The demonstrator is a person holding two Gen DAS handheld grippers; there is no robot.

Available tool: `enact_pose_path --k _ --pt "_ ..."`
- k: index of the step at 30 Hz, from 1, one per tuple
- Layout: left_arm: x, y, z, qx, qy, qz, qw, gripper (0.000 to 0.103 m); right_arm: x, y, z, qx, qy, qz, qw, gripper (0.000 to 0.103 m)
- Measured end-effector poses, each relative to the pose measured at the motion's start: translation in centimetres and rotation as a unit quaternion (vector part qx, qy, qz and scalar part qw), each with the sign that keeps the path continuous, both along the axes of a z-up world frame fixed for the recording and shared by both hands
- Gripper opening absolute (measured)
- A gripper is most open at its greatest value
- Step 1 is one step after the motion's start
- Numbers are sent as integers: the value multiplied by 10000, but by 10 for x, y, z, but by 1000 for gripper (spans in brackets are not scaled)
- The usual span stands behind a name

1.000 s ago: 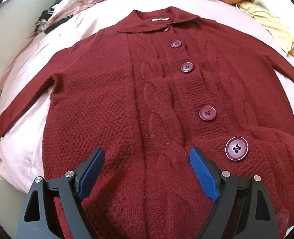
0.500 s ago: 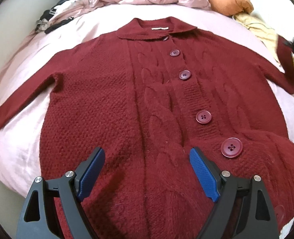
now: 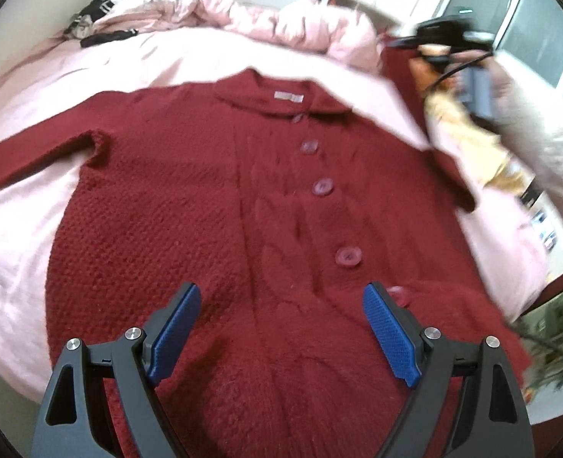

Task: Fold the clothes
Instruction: 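Carry the held sleeve across the cardigan front with the right tool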

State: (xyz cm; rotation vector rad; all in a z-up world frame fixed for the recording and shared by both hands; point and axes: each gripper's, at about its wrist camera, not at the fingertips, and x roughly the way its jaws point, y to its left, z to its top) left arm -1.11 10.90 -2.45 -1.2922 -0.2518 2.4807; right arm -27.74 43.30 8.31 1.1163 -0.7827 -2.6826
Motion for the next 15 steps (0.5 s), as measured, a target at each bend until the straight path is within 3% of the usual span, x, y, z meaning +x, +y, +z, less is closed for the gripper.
enact_pose_path --k 6,10,15 --pt "7 -32 2 937 244 383 9946 87 -24 -142 -14 -268 -145 1171 9927 7" --pt "19 -57 5 1484 615 816 9836 87 -29 -212 -26 -493 -207 1753 9831 7" --pt "18 -82 -8 2140 510 1235 9676 87 -33 -284 -64 -469 -586 2281 9707 7"
